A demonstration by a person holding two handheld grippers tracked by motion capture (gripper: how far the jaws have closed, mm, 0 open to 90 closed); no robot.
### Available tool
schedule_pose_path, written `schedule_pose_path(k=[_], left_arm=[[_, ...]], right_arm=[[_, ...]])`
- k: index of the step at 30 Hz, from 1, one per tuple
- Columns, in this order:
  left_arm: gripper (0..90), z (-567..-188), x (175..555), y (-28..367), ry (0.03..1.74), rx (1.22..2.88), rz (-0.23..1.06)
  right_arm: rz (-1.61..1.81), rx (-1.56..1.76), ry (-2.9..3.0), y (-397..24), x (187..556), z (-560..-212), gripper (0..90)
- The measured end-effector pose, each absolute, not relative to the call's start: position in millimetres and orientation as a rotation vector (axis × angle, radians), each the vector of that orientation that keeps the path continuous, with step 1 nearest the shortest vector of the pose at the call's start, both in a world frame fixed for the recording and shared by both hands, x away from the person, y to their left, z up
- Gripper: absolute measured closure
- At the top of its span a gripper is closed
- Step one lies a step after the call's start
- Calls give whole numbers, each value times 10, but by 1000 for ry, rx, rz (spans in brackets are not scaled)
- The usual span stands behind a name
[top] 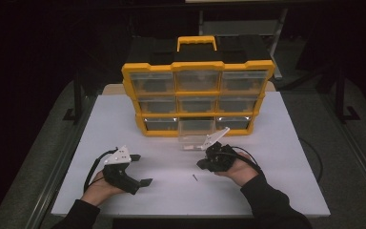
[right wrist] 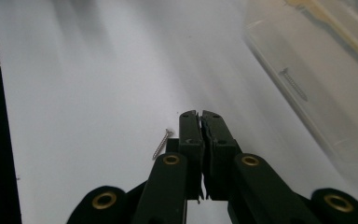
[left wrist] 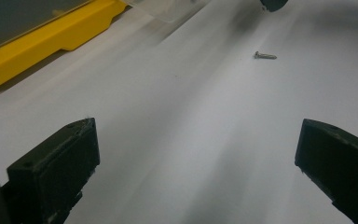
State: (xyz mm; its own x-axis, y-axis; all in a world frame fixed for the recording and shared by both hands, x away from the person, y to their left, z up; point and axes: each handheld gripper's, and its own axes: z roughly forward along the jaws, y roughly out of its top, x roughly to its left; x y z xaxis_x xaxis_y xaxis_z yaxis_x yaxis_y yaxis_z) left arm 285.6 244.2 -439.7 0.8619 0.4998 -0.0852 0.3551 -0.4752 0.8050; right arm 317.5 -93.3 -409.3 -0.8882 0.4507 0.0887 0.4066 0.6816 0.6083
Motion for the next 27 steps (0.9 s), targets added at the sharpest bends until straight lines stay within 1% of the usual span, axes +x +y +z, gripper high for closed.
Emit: schedule_pose_path(k=[13,27], left_arm=[[0,-4415,2847,2441,618,2105,207],[0,-4413,2845,2442,623,2098,212]], right_arm=[[1017,690,2807,-1015,3215,-3880,857],[1059,690,2769,-1084,3270,-3576,857]])
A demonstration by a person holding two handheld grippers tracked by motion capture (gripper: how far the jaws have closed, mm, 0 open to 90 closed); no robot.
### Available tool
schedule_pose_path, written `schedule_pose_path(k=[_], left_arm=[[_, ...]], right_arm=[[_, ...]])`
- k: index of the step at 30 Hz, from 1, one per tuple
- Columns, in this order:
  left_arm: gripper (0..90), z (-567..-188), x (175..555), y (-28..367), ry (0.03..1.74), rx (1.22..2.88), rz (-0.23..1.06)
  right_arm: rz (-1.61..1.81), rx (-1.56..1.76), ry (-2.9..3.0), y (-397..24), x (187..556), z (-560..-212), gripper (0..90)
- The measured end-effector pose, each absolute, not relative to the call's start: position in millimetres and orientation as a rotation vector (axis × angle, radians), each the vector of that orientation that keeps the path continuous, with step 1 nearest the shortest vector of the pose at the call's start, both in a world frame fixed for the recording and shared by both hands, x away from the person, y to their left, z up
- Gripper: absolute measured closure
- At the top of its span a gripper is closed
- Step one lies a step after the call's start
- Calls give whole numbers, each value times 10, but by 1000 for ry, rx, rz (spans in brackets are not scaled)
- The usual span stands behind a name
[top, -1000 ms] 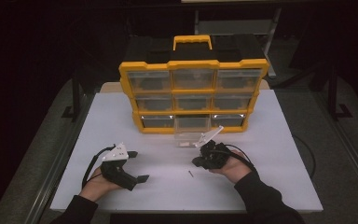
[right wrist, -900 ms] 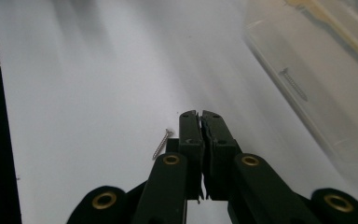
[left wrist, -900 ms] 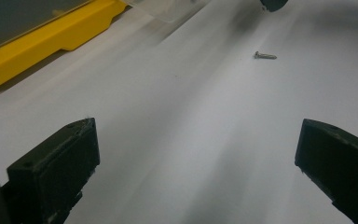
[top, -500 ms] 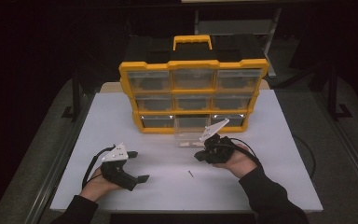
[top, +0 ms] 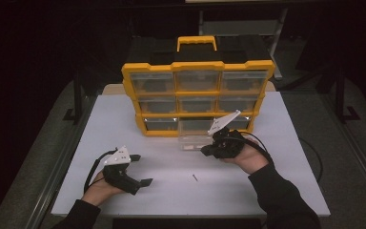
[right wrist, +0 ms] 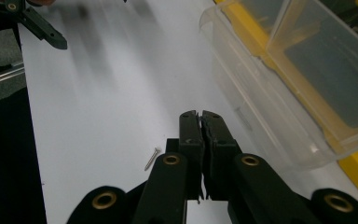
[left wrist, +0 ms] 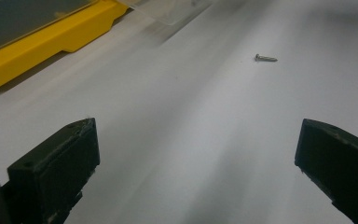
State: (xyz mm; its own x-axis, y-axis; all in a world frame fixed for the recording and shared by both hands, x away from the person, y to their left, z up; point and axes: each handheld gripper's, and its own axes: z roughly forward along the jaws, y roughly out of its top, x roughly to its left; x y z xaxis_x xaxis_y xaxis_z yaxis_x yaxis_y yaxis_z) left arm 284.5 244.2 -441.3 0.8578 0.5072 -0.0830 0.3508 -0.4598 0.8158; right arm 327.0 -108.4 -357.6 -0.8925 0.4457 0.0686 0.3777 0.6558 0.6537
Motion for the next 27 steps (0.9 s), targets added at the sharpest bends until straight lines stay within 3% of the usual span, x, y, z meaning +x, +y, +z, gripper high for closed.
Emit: schedule_pose_path(k=[27], left_arm=[[0,-4402,2849,2451,622,2084,215]], right_arm=[[1062,722,2711,-999,3645,-3364,856]])
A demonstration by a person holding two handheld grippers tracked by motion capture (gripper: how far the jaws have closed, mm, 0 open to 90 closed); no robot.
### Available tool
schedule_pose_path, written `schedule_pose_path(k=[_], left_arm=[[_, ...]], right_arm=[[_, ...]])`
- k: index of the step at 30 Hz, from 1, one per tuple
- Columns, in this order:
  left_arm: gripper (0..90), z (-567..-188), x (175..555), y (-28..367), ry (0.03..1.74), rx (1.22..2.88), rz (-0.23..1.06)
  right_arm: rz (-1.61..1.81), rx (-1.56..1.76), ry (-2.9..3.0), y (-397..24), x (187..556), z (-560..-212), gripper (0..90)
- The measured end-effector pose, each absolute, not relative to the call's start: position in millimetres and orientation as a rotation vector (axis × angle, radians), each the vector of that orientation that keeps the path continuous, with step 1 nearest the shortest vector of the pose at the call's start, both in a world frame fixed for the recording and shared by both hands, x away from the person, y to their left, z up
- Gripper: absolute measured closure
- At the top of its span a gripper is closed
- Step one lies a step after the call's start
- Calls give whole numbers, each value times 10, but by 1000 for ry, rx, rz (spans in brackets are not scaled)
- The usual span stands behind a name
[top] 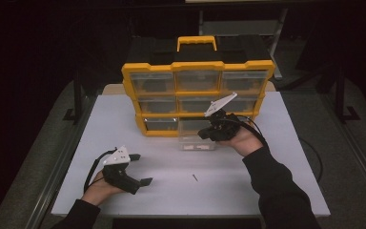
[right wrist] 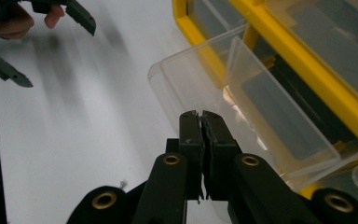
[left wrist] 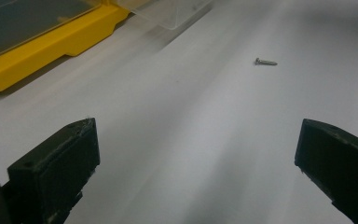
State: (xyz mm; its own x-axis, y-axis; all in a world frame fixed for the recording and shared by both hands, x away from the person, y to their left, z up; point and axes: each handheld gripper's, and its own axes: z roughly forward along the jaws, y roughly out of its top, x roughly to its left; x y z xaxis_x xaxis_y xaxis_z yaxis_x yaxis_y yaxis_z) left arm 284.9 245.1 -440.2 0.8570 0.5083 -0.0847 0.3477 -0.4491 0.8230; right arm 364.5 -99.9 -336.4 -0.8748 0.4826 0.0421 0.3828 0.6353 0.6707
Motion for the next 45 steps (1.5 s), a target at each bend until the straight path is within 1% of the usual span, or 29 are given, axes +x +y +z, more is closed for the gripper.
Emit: schedule_pose_path(k=[11,25,26,27,31,32,38,45], left_arm=[[0,-4397,2845,2455,624,2076,217],[0,-4392,2833,2465,619,2068,245],[0,-4394,2833,2465,620,2069,245],[0,-4394,2833,2465,620,2069,245],[0,-4394,2835,2467,620,2069,246],[0,-4394,2834,2466,621,2069,247],[0,-4393,2833,2466,619,2068,247],[0,-4391,2830,2463,613,2075,251]], right_arm=[[1039,725,2698,-901,3802,-3323,856],[956,748,2725,-783,3995,-3525,855],[955,770,2725,-787,3999,-3526,813],[961,772,2720,-791,4000,-3525,791],[978,785,2706,-822,3987,-3492,775],[984,786,2703,-832,3981,-3480,780],[1024,800,2702,-902,3924,-3400,876],[1045,774,2711,-941,3800,-3315,884]])
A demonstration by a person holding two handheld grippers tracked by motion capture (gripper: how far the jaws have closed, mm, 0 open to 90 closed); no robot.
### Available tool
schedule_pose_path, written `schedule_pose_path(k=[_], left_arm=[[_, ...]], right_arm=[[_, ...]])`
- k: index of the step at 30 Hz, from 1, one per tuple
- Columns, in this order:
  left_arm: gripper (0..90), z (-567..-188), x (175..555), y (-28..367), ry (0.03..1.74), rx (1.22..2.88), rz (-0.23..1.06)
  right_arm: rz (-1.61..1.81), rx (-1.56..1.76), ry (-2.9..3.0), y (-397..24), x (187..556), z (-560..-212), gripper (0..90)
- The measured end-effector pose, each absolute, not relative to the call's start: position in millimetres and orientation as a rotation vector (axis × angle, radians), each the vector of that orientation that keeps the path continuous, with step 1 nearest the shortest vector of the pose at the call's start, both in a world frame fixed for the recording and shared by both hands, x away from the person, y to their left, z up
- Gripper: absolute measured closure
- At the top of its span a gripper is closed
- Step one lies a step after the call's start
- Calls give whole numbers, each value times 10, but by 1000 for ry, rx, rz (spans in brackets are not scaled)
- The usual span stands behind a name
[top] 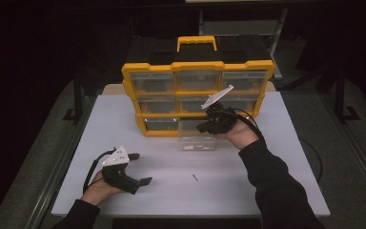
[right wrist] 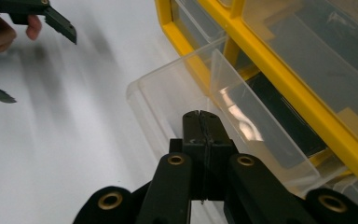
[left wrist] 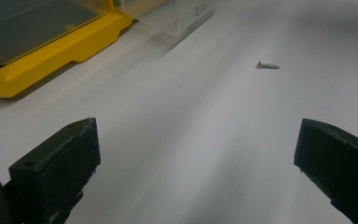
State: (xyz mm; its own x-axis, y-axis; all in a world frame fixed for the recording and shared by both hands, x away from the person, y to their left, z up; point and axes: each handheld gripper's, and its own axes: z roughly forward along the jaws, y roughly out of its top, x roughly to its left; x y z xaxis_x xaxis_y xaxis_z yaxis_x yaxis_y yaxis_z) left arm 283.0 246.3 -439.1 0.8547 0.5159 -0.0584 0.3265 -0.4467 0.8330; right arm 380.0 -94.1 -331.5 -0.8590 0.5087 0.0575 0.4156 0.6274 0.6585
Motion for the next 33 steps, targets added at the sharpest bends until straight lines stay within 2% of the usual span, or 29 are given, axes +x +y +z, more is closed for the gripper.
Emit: schedule_pose_path(k=[10,25,33], left_arm=[[0,-4391,2828,2461,611,2080,249],[0,-4394,2825,2455,612,2078,247],[0,-4394,2825,2456,610,2081,246]], right_arm=[[1048,750,2722,-949,3600,-3307,883],[1072,732,2747,-961,3334,-3534,870],[1053,715,2760,-945,3227,-3736,786]])
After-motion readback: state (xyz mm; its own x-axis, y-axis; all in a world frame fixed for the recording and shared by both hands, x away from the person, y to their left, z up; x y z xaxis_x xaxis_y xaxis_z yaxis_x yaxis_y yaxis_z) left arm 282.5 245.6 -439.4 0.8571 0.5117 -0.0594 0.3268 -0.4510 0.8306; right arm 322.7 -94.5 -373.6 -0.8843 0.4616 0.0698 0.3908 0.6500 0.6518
